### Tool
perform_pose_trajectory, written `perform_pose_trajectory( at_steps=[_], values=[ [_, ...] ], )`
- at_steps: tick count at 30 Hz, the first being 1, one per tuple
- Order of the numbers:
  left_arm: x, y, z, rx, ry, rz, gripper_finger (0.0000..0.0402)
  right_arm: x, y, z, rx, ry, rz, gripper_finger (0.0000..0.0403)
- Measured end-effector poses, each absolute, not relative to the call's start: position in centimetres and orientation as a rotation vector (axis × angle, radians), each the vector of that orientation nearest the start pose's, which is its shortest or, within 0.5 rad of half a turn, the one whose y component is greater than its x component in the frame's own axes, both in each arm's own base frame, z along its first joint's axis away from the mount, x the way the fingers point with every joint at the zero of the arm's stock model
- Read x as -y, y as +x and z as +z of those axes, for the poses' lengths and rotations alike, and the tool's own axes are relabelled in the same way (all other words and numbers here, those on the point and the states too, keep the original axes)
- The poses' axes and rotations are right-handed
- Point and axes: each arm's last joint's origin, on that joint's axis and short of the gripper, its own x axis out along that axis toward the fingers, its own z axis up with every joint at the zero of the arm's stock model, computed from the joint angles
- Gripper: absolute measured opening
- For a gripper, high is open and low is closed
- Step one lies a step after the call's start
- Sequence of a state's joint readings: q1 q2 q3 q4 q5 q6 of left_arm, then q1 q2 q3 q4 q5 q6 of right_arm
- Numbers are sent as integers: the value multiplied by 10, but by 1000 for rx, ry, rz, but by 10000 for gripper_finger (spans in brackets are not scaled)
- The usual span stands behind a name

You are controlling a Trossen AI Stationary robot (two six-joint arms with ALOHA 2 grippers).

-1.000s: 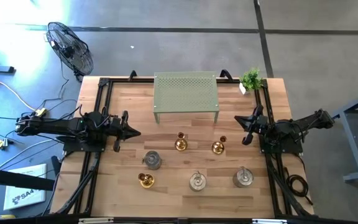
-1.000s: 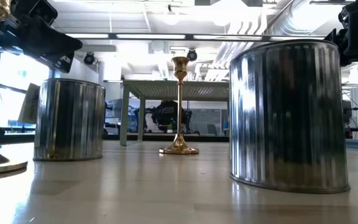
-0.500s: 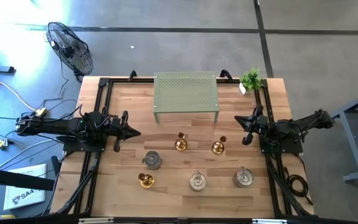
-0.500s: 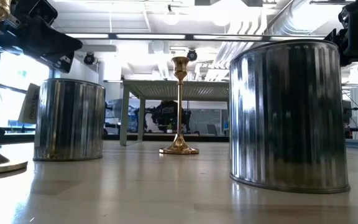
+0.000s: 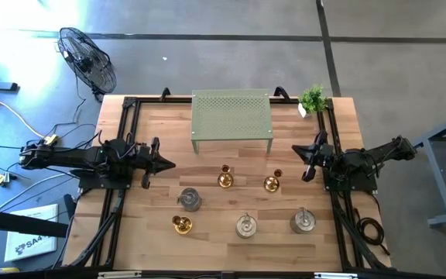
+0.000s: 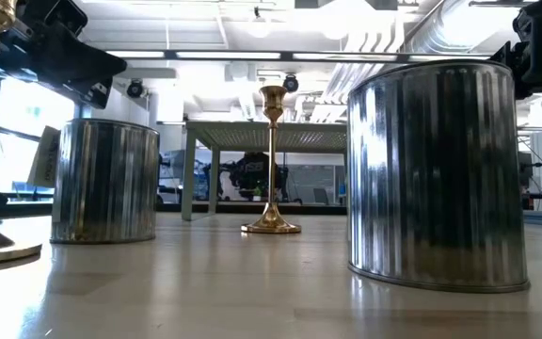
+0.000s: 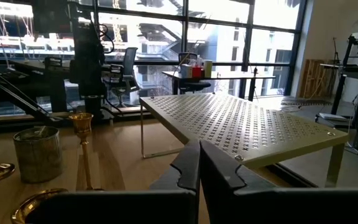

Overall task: Pick & Place candle stick holders
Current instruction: Put the top right gold candle holder on the shelf

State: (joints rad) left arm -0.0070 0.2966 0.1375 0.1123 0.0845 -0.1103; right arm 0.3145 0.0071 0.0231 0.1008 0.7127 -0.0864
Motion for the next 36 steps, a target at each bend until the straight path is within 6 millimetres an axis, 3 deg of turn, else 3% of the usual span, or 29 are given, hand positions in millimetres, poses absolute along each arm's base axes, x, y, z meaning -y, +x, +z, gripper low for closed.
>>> perform_pose_trajectory(
  at_steps=[11,20,28,36],
  values=[
    [3,115,197,-42,-111,-67,1,-10,90,183,110,-57,-379,9],
    [2,116,198,-39,-116,-64,1,-14,91,188,171,-71,-237,19],
    [1,116,203,23,-87,2,11,-14,91,188,178,-22,-226,110],
    [0,115,209,85,-122,5,125,-14,91,189,187,6,-224,218]
  ],
)
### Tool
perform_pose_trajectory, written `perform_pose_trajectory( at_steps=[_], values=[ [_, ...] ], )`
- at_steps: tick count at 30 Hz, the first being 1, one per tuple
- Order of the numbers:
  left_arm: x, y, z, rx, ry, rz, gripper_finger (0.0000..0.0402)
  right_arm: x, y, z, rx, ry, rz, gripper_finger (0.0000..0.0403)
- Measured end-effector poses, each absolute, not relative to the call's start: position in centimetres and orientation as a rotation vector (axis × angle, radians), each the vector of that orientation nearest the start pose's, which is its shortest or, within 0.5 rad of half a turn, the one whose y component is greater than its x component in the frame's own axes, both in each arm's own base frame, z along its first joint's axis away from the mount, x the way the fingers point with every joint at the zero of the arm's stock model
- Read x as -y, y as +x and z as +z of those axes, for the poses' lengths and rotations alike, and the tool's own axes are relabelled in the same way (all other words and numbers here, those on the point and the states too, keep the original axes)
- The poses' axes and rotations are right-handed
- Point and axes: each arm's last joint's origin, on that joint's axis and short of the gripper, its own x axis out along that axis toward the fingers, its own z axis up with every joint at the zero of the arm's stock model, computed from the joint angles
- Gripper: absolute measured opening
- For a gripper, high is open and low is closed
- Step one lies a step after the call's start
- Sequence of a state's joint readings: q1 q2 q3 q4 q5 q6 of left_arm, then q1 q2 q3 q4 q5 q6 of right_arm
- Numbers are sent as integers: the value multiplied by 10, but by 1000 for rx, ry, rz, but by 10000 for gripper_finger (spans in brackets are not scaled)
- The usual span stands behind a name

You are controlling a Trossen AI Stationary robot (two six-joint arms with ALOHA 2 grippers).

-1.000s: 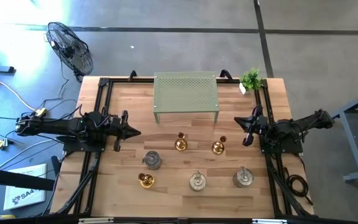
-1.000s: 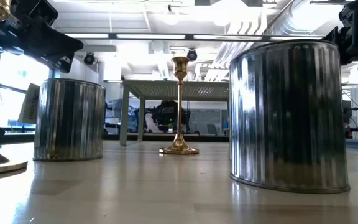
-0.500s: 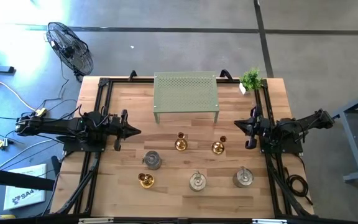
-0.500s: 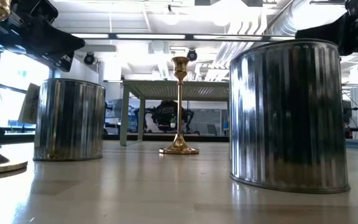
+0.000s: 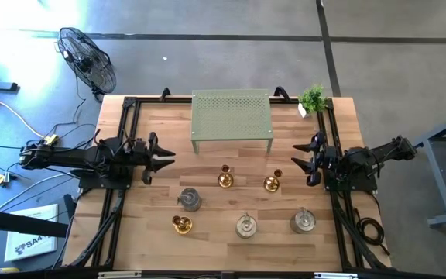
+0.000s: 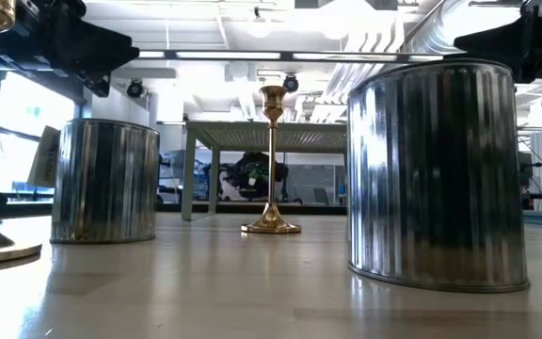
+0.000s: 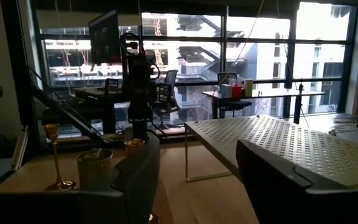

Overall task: Pick & Place candle stick holders
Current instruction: Put the top right gold candle holder on the shelf

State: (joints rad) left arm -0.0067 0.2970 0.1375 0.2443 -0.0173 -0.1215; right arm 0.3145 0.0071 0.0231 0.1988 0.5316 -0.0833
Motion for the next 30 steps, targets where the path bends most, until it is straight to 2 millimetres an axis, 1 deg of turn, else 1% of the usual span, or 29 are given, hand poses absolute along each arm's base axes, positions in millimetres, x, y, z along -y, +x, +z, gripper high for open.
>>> perform_pose_trajectory(
  at_steps=[2,4,6,9,14,17,20,23,25,27,30],
  values=[
    [0,115,209,85,-137,6,155,-14,90,190,186,-18,-226,234],
    [0,115,209,84,-138,6,179,-14,89,196,200,-17,-225,244],
    [0,115,209,88,-137,6,197,-13,87,205,215,-17,-224,247],
    [0,115,212,114,-138,3,212,-13,86,219,169,-18,-219,248],
    [0,115,213,127,-154,-7,218,-14,90,248,61,-4,-221,248],
    [1,115,213,127,-166,-24,218,-16,96,267,-61,-44,-219,248],
    [1,115,214,127,-164,-25,218,-18,104,282,-224,-16,-229,248],
    [0,115,214,139,-165,11,218,-22,113,290,-405,25,-228,248],
    [-1,115,215,150,-168,44,218,-26,122,293,-493,45,-218,248],
    [-2,115,216,157,-170,70,218,-30,131,295,-560,53,-198,248],
    [-2,114,216,161,-170,77,218,-36,145,295,-613,58,-159,248]
  ],
)
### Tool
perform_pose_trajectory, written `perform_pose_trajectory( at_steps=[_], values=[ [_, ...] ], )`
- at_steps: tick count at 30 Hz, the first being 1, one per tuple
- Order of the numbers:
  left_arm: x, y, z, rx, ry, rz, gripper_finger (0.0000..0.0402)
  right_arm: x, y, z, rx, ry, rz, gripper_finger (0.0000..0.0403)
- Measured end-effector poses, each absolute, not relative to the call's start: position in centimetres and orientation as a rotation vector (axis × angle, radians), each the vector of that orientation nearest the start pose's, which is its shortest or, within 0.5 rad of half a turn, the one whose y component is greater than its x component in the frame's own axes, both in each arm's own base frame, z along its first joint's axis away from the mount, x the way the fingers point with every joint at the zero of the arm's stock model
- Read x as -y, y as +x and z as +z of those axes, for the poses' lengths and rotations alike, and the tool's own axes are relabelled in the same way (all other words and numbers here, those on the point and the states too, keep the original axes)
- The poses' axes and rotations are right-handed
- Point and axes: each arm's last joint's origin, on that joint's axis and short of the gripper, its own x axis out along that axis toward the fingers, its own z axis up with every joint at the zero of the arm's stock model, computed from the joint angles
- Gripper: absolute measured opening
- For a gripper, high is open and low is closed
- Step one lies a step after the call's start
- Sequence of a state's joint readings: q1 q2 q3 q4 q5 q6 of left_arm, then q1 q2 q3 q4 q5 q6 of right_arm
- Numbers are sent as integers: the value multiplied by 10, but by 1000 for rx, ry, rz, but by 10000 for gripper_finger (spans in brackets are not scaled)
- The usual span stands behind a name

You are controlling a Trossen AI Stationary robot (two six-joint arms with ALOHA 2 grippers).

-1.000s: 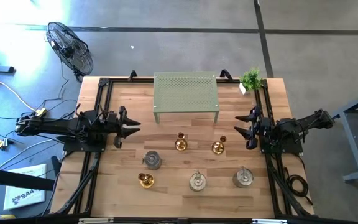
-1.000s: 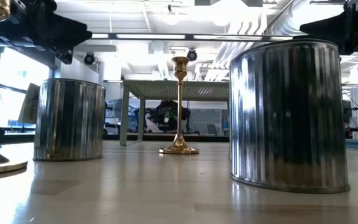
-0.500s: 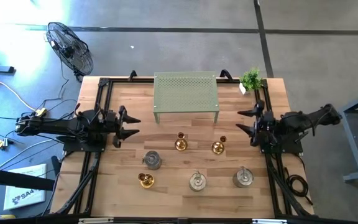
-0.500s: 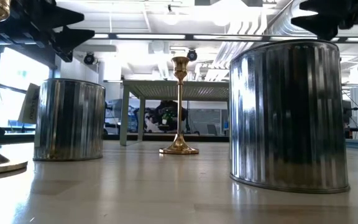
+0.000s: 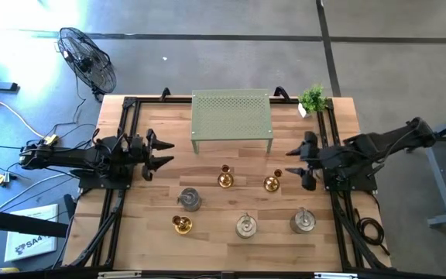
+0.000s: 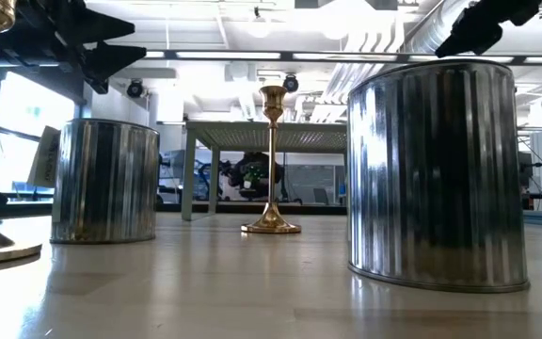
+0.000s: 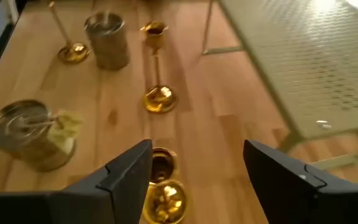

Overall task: Pick & Place candle stick holders
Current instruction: Put the top right gold candle holder on the shelf

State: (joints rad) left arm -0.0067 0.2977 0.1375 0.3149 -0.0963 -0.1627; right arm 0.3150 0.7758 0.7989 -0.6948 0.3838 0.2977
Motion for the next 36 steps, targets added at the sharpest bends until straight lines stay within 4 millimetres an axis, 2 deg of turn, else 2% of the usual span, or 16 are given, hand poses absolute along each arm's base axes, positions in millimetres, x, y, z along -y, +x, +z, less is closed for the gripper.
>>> perform_pose_trajectory(
  at_steps=[4,12,27,36],
  values=[
    [-2,115,216,159,-170,76,218,-41,158,289,-683,61,-139,248],
    [-1,116,215,144,-168,54,218,-46,173,277,-755,30,-164,248],
    [-2,116,214,137,-158,73,218,-52,189,258,-864,37,-160,248],
    [-2,116,213,127,-157,75,218,-53,191,256,-874,40,-165,248]
  ],
)
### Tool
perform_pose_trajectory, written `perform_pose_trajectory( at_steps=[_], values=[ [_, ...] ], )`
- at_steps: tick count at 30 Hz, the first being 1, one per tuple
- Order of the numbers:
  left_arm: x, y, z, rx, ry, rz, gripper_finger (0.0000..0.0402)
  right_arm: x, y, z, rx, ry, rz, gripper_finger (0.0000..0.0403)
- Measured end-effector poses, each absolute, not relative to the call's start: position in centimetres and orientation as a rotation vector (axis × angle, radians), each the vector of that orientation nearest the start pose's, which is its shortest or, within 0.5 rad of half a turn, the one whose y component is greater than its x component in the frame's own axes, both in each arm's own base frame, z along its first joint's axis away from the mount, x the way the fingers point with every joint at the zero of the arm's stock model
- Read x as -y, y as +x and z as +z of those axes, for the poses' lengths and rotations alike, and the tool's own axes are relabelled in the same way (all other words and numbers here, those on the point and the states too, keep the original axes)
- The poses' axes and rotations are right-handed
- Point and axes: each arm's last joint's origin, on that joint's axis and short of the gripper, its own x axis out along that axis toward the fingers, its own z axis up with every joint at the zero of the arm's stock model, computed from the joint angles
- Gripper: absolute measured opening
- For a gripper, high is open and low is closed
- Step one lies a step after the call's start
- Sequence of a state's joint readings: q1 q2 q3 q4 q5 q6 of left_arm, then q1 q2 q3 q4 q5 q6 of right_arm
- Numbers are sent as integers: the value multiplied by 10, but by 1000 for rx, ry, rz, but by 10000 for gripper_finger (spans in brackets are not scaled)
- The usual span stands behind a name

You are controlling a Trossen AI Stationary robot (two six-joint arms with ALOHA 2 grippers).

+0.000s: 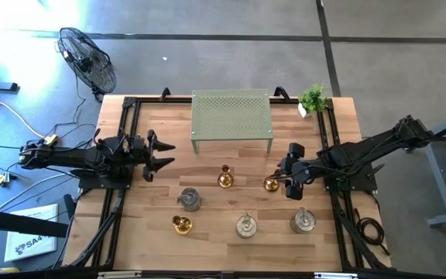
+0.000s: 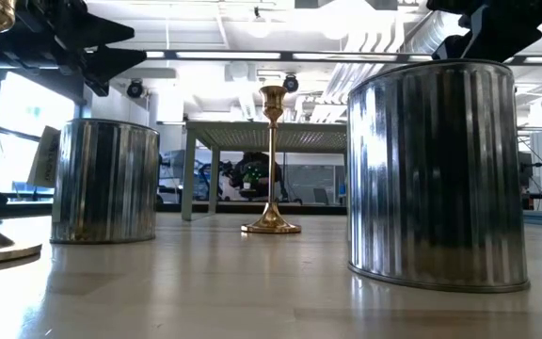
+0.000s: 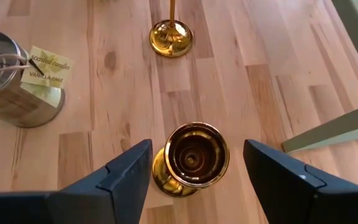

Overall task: Pick & Place candle stick holders
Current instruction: Put the top right gold candle holder on the shelf

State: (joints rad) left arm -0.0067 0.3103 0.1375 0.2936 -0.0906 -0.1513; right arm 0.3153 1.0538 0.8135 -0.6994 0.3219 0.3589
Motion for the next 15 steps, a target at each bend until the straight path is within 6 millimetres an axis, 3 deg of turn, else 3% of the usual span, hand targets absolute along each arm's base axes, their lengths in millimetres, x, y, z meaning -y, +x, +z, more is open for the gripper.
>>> perform_pose_trajectory(
  at_steps=[15],
  values=[
    [-2,116,212,122,-157,76,218,-53,193,253,-870,39,-173,248]
  ],
)
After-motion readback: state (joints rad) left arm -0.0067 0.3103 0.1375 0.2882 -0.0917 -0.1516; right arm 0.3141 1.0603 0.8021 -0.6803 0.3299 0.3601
